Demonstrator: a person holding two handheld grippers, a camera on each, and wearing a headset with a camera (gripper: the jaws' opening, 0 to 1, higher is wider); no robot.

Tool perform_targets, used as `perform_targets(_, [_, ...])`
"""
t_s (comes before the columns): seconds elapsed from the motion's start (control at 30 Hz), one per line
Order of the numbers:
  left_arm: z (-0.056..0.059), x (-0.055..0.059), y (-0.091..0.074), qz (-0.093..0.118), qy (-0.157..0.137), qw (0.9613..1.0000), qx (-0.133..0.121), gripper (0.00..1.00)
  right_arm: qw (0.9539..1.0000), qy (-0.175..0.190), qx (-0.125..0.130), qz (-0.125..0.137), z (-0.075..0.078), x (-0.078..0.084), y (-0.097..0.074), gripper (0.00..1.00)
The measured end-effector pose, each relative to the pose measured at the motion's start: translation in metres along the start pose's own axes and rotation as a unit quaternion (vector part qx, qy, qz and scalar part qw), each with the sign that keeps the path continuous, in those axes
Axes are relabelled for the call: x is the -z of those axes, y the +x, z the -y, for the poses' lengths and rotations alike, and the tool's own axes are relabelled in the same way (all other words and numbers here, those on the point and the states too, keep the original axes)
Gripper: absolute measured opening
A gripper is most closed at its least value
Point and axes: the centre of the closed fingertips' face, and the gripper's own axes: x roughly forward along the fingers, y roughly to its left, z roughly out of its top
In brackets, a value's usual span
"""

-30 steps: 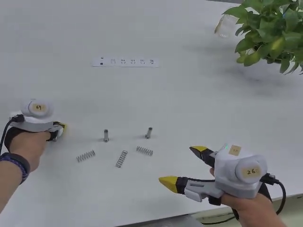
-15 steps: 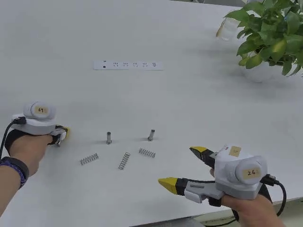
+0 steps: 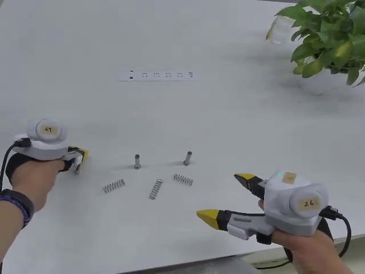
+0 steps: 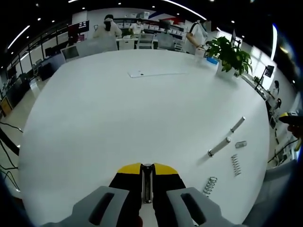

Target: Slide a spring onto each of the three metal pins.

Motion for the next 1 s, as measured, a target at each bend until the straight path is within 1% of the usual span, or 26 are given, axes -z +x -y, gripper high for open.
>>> perform_targets(0.17, [0.001, -0.001, -0.006, 0.004, 0.004, 1.0, 0.0, 0.0, 1.0, 0.001, 0.007, 0.001, 0.003, 0.001, -0.002, 0.76])
perform_targets(0.37, [0.003, 0.0, -0.013, 0.007, 0.012, 0.9999, 0.0, 0.0, 0.9999, 0.003, 0.009, 0.003, 0.005, 0.001, -0.003, 0.76])
perform_targets(0.73, [0.005, -0.001, -0.02, 0.008, 0.017, 0.9998, 0.0, 0.0, 0.9999, 0.003, 0.008, 0.006, 0.004, 0.001, -0.002, 0.76])
perform_targets(1.0, [0.008, -0.002, -0.02, 0.012, 0.019, 0.9997, 0.001, 0.0, 0.9999, 0.004, 0.009, 0.006, 0.004, 0.003, -0.003, 0.76])
